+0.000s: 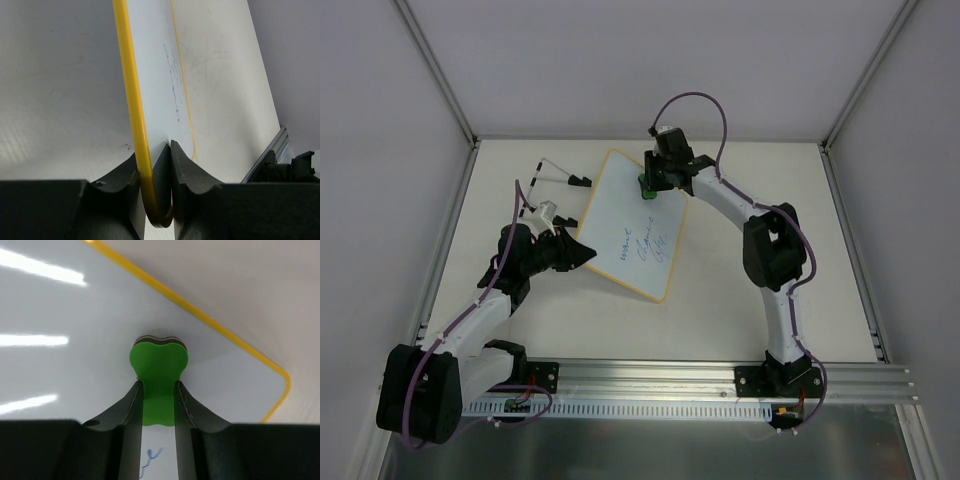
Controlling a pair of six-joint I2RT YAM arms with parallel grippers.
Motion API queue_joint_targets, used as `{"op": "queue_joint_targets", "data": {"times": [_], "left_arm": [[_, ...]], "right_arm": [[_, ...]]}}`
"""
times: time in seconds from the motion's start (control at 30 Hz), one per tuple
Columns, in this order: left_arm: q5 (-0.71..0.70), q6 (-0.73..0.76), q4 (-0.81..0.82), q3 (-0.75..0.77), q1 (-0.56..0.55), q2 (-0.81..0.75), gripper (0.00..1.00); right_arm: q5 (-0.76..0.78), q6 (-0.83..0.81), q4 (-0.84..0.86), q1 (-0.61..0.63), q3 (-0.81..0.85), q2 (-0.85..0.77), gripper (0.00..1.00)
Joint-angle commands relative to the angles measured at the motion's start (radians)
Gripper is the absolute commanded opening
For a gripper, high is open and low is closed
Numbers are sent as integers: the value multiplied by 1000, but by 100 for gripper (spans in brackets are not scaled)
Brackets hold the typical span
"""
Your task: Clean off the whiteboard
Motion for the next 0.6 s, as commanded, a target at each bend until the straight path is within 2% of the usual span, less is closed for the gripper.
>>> {"op": "queue_joint_targets", "data": {"times": [0.0, 0.13, 0.23, 0.43, 0.57], "left_arm": [[39, 205, -16, 2, -20, -2, 0], [46, 209, -24, 4, -20, -2, 0], [47, 209, -32, 4, -20, -7, 0], [53, 214, -45, 5, -20, -19, 0], [58, 214, -50, 4, -20, -25, 0]], "right_arm": [[-118, -73, -61, 71, 114, 27, 0], [-164, -104, -72, 88, 128, 43, 0], [-131, -82, -72, 73, 103, 44, 0], [-42, 43, -77, -36, 27, 41, 0], [-17, 67, -118, -99, 43, 63, 0]]}}
